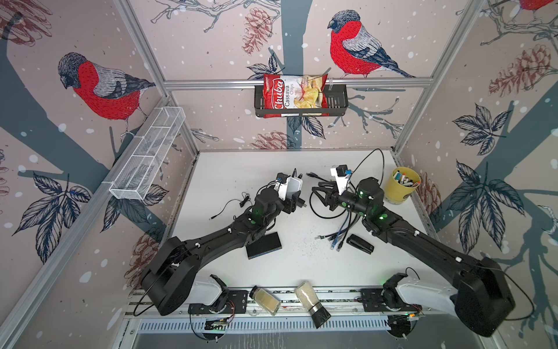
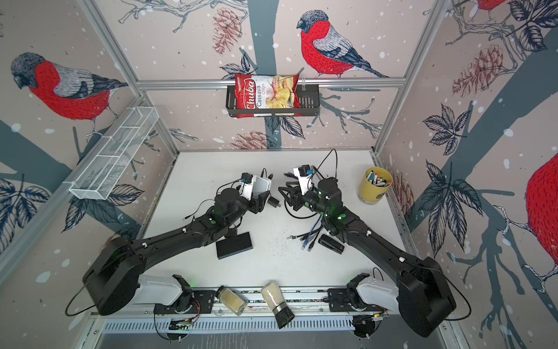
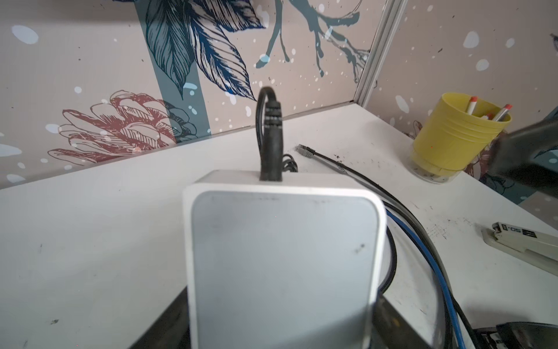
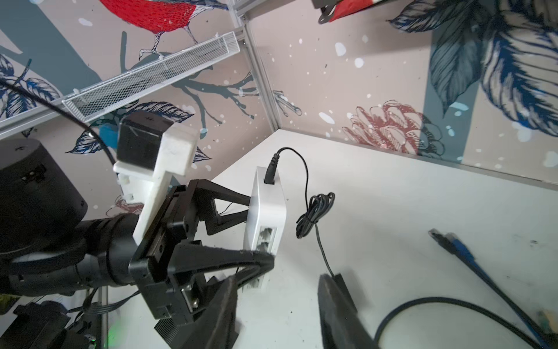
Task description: Insert the plug into the switch port
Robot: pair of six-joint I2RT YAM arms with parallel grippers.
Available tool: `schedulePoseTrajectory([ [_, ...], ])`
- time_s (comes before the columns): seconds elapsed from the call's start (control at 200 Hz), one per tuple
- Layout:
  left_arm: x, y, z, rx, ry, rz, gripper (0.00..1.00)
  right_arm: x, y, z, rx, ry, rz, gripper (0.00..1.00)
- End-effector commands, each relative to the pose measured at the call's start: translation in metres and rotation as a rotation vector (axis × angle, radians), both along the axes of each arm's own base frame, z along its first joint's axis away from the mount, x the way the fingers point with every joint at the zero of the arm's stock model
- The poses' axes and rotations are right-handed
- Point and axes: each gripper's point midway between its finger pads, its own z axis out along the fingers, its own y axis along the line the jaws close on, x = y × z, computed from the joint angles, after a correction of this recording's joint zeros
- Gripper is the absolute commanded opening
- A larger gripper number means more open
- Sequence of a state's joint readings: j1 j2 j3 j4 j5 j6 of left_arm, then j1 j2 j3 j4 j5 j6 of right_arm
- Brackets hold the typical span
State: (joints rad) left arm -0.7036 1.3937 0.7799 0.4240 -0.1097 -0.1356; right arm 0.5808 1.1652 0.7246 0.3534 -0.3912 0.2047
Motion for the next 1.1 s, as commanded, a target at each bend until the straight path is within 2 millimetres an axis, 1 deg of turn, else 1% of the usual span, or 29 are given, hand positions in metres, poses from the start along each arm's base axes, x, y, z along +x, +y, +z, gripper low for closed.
schedulePoseTrajectory([
  [0.0,0.016,0.0,0.007,0.014,0.015,0.045,0.29,0.003,-0.009,0.002,-0.002,-0.02,-0.039,0.46],
  [0.075,0.025,-0.003,0.005,0.023,0.031,0.059,0.29,0.003,-0.013,-0.002,-0.006,-0.015,-0.05,0.46],
  [0.105,0.028,-0.004,0.001,0.03,0.048,0.065,0.29,0.003,-0.014,-0.003,-0.008,-0.011,-0.053,0.46],
  [0.205,0.033,-0.008,-0.024,0.062,0.138,0.077,0.28,0.003,-0.016,-0.01,-0.02,0.005,-0.059,0.46],
  [0.285,0.032,-0.007,-0.052,0.073,0.235,0.104,0.28,0.004,-0.019,-0.016,-0.031,0.019,-0.073,0.46],
  [0.385,0.024,-0.008,-0.082,0.08,0.355,0.107,0.27,0.005,-0.021,-0.021,-0.043,0.031,-0.08,0.46],
  [0.43,0.017,-0.011,-0.096,0.1,0.414,0.082,0.28,0.006,-0.022,-0.023,-0.05,0.037,-0.086,0.46],
  [0.505,0.005,-0.007,-0.124,0.137,0.516,0.083,0.28,0.009,-0.022,-0.028,-0.07,0.055,-0.095,0.46],
  [0.59,-0.004,0.0,-0.145,0.173,0.589,0.104,0.29,0.014,-0.023,-0.036,-0.092,0.079,-0.115,0.46],
  [0.695,-0.013,0.007,-0.164,0.228,0.65,0.109,0.32,0.018,-0.023,-0.043,-0.106,0.104,-0.124,0.46],
  [0.705,-0.01,0.003,-0.159,0.222,0.643,0.106,0.32,0.018,-0.023,-0.044,-0.106,0.107,-0.124,0.46],
  [0.725,-0.01,0.003,-0.159,0.232,0.648,0.104,0.32,0.018,-0.023,-0.044,-0.105,0.107,-0.124,0.46],
  [0.87,-0.014,0.012,-0.175,0.305,0.693,0.121,0.36,0.022,-0.022,-0.048,-0.102,0.125,-0.127,0.46],
  [1.006,-0.011,0.016,-0.185,0.368,0.725,0.148,0.38,0.026,-0.02,-0.055,-0.115,0.153,-0.123,0.46],
  [1.051,-0.01,0.019,-0.189,0.394,0.734,0.162,0.38,0.027,-0.02,-0.054,-0.116,0.156,-0.125,0.45],
  [1.061,-0.011,0.02,-0.191,0.402,0.739,0.166,0.38,0.028,-0.019,-0.061,-0.128,0.171,-0.124,0.45],
  [1.096,-0.01,0.022,-0.193,0.418,0.746,0.175,0.38,0.029,-0.018,-0.065,-0.137,0.185,-0.125,0.45],
])
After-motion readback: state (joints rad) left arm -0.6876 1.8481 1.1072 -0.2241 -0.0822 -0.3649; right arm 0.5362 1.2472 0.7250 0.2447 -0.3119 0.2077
